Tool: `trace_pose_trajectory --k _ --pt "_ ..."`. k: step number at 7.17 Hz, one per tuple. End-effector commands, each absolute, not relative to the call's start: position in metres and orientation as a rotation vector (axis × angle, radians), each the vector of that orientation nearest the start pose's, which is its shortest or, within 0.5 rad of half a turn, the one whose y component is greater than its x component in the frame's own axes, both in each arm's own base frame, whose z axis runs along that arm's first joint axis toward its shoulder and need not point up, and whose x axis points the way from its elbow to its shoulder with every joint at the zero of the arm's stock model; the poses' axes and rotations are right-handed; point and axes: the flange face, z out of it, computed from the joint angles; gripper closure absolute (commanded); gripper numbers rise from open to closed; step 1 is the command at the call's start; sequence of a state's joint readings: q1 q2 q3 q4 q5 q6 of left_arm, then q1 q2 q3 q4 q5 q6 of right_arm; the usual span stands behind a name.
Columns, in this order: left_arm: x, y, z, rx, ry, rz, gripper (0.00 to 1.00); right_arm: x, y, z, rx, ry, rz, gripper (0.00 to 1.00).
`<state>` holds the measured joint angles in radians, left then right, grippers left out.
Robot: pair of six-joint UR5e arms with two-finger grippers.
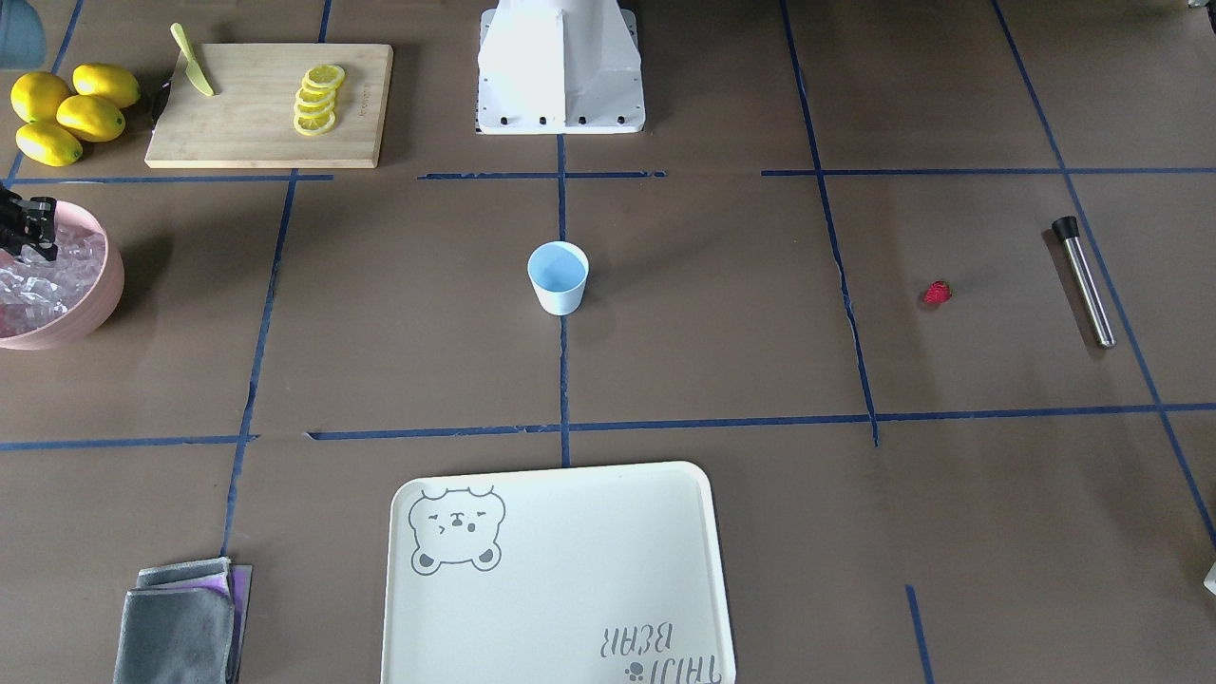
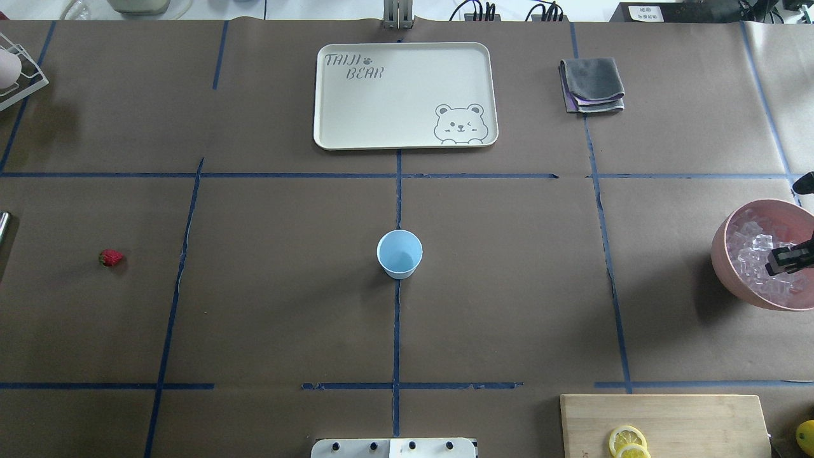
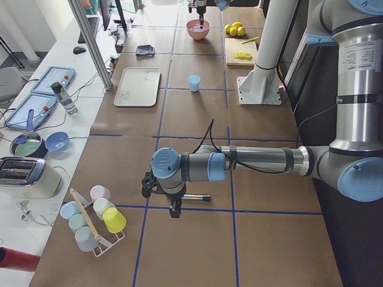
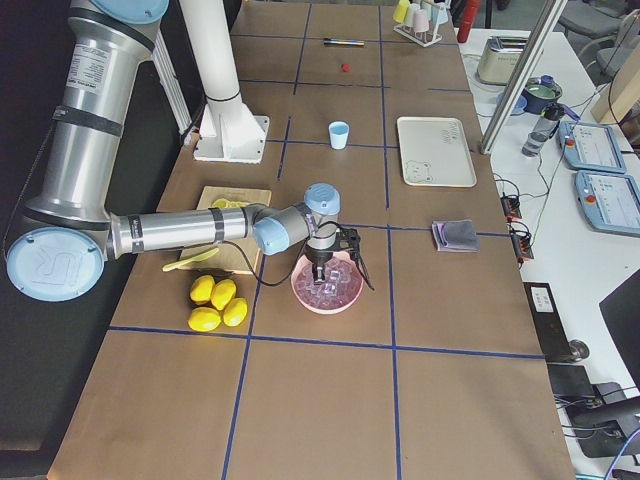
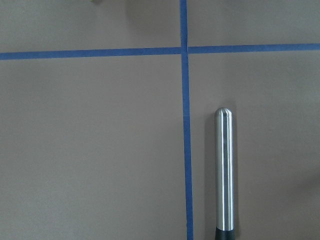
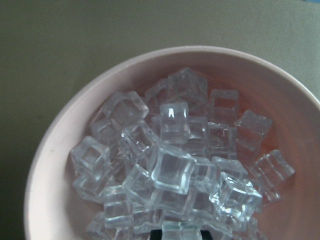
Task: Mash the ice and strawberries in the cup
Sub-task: 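Lower the right gripper into the pink bowl and grasp an ice cube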
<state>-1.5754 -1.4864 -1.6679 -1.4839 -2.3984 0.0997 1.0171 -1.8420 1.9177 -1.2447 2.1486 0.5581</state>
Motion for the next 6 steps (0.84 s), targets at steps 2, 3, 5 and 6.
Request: trace_pose_trajectory --k 2,3,5,6 --pt "-0.062 -0.45 0.655 -0.026 0.831 0.059 0.0 -0.119 -0.37 0.525 0.103 -0.732 -0.105 1.0" --pt "-0.063 -0.449 0.656 -0.027 0.831 0.057 0.0 -0.118 -0.376 0.495 0.105 -0.73 -0.094 1.0" --pt "-0.062 -0.448 0.655 -0.027 0.831 0.058 0.0 -0.173 -0.431 0.398 0.146 -0.764 -0.152 0.99" --pt "-0.063 -0.448 0.653 -0.022 0.83 0.058 0.0 -0.212 -0.448 0.346 0.151 -0.781 -0.199 0.99"
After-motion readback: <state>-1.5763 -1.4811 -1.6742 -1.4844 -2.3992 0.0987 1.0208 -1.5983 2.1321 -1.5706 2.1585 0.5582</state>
